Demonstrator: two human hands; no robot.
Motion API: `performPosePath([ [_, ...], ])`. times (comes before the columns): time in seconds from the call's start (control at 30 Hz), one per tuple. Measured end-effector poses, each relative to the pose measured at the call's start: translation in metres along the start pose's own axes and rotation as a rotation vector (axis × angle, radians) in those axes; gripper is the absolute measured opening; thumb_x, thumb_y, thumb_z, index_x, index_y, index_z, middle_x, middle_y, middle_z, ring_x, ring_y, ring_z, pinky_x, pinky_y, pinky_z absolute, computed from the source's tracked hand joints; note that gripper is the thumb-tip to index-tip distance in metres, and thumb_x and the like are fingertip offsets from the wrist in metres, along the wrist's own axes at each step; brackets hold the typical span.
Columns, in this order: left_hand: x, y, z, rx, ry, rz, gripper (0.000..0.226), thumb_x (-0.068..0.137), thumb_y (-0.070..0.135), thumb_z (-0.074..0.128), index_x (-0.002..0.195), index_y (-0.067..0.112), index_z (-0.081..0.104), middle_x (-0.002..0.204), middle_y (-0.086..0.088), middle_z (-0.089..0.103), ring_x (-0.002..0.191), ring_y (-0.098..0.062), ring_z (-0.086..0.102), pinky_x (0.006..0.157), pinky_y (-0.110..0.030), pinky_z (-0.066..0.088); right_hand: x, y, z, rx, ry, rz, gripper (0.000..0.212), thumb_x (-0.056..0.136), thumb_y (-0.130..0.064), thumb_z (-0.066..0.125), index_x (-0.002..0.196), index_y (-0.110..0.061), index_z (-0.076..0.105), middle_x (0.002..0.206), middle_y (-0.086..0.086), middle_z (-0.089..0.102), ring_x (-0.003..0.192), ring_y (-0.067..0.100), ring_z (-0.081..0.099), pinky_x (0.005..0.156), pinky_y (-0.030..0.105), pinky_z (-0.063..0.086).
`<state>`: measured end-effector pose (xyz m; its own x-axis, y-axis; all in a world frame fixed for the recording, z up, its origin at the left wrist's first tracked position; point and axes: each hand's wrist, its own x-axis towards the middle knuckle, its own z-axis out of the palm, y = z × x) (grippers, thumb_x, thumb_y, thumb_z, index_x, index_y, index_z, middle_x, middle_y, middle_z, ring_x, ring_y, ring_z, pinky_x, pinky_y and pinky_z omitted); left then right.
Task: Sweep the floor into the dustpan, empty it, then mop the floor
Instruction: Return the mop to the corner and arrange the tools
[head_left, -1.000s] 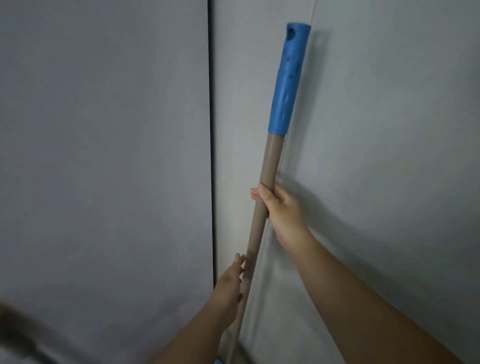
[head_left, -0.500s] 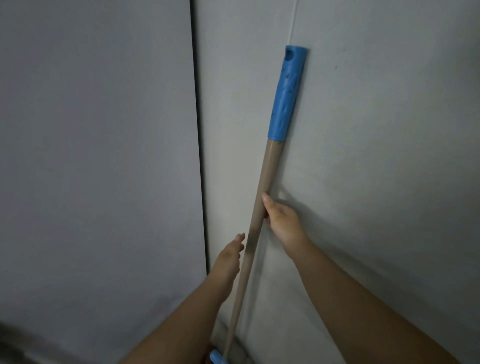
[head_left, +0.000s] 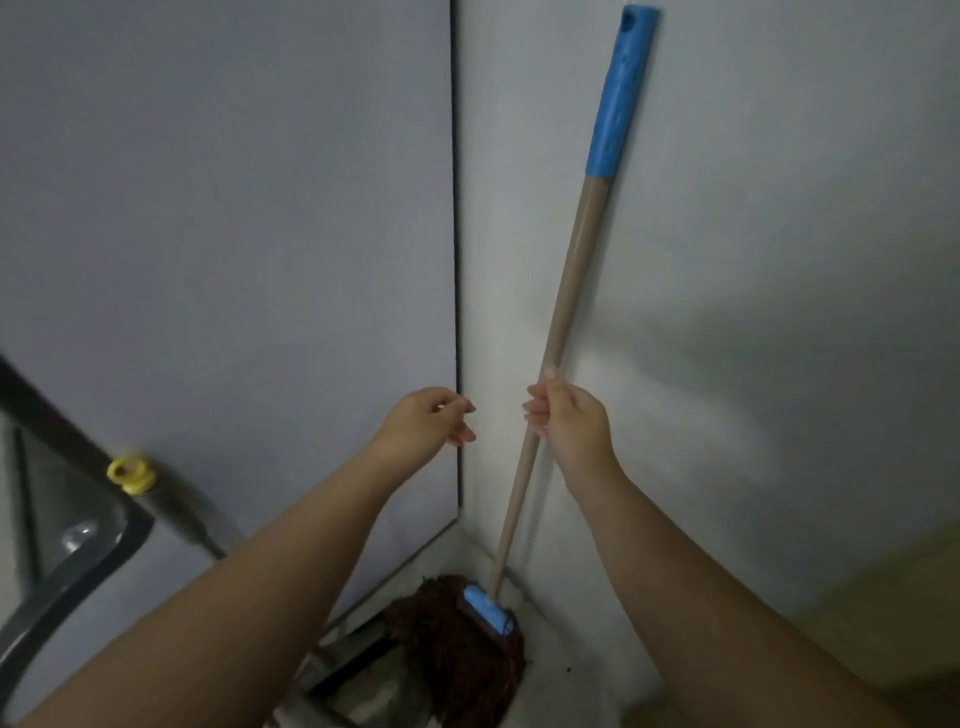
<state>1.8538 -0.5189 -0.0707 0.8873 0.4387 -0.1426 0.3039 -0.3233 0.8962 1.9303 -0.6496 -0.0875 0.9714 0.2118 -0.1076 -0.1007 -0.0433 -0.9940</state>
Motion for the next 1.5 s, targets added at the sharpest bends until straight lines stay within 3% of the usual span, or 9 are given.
performPosePath([
  [0.3, -0.161, -0.029, -0.03, -0.075, 0.27, -0.082, 0.028, 0.098, 0.016, 0.042, 0.076, 0.021, 0.059, 0.051, 0.011, 0.066, 0.049, 0.005, 0.058, 0.048, -0.006, 0.041, -0.125, 0.041, 0.026, -0.025, -0.351, 0.091, 0.035, 0.097, -0.042, 0.041, 0.074, -0.023, 0.06, 0.071, -0.002, 0.061, 0.076, 0.015, 0.058, 0.083, 0.033, 0.046],
  [0.5, -0.251, -0.052, -0.024, -0.081, 0.374, -0.205, 0.025, 0.098, 0.018, 0.043, 0.082, 0.019, 0.061, 0.068, 0.001, 0.068, 0.053, 0.003, 0.061, 0.052, -0.007, 0.045, -0.193, 0.064, 0.024, -0.07, -0.49, 0.159, 0.038, 0.097, -0.043, 0.042, 0.071, -0.02, 0.058, 0.068, -0.001, 0.059, 0.075, 0.018, 0.057, 0.085, 0.038, 0.049],
  [0.73, -0.288, -0.091, -0.03, -0.129, 0.415, -0.327, 0.024, 0.099, 0.017, 0.04, 0.084, 0.016, 0.059, 0.073, -0.001, 0.066, 0.066, -0.006, 0.06, 0.063, -0.018, 0.044, -0.226, 0.085, 0.047, -0.166, -0.604, 0.222, 0.038, 0.094, -0.048, 0.045, 0.073, -0.02, 0.058, 0.07, -0.001, 0.059, 0.074, 0.016, 0.058, 0.078, 0.033, 0.049],
  [0.9, -0.276, -0.124, -0.055, -0.175, 0.383, -0.395, 0.025, 0.099, 0.016, 0.038, 0.083, 0.014, 0.058, 0.073, -0.003, 0.064, 0.066, -0.009, 0.057, 0.063, -0.02, 0.041, -0.224, 0.098, 0.078, -0.302, -0.578, 0.189, 0.038, 0.094, -0.048, 0.043, 0.067, -0.024, 0.053, 0.071, -0.002, 0.056, 0.081, 0.018, 0.056, 0.086, 0.037, 0.047],
  [1.03, -0.246, -0.159, -0.087, -0.219, 0.347, -0.418, 0.021, 0.099, 0.016, 0.039, 0.091, 0.011, 0.058, 0.076, -0.004, 0.064, 0.066, -0.007, 0.058, 0.064, -0.022, 0.041, -0.213, 0.108, 0.113, -0.469, -0.564, 0.115, 0.043, 0.097, -0.046, 0.04, 0.064, -0.02, 0.051, 0.066, -0.002, 0.05, 0.064, 0.012, 0.048, 0.058, 0.025, 0.035],
  [1.13, -0.217, -0.185, -0.116, -0.238, 0.302, -0.435, 0.02, 0.098, 0.017, 0.04, 0.088, 0.014, 0.058, 0.074, 0.0, 0.064, 0.068, -0.007, 0.058, 0.066, -0.022, 0.041, -0.208, 0.119, 0.14, -0.545, -0.533, 0.136, 0.038, 0.097, -0.044, 0.042, 0.087, -0.013, 0.062, 0.083, 0.001, 0.056, 0.082, 0.019, 0.053, 0.067, 0.025, 0.036],
  [1.27, -0.17, -0.213, -0.16, -0.208, 0.324, -0.407, 0.022, 0.097, 0.019, 0.046, 0.08, 0.015, 0.059, 0.08, -0.006, 0.065, 0.077, -0.018, 0.056, 0.07, -0.027, 0.043, -0.212, 0.14, 0.168, -0.744, -0.444, 0.162, 0.044, 0.094, -0.05, 0.04, 0.063, -0.019, 0.04, 0.064, -0.003, 0.042, 0.062, 0.016, 0.045, 0.057, 0.029, 0.031],
  [1.37, -0.137, -0.226, -0.179, -0.174, 0.347, -0.384, 0.025, 0.096, 0.023, 0.048, 0.072, 0.02, 0.055, 0.092, -0.012, 0.061, 0.086, -0.022, 0.054, 0.086, -0.037, 0.045, -0.216, 0.15, 0.182, -0.89, -0.356, 0.177, 0.038, 0.092, -0.057, 0.039, 0.07, -0.026, 0.044, 0.071, -0.005, 0.045, 0.08, 0.021, 0.05, 0.068, 0.03, 0.033],
  [1.5, -0.103, -0.244, -0.187, -0.206, 0.382, -0.383, 0.022, 0.094, 0.031, 0.049, 0.1, 0.012, 0.059, 0.094, -0.006, 0.058, 0.1, -0.026, 0.056, 0.092, -0.039, 0.045, -0.209, 0.155, 0.184, -0.982, -0.195, 0.147, 0.047, 0.089, -0.057, 0.044, 0.107, -0.017, 0.061, 0.098, 0.003, 0.066, 0.095, 0.024, 0.061, 0.07, 0.029, 0.042],
])
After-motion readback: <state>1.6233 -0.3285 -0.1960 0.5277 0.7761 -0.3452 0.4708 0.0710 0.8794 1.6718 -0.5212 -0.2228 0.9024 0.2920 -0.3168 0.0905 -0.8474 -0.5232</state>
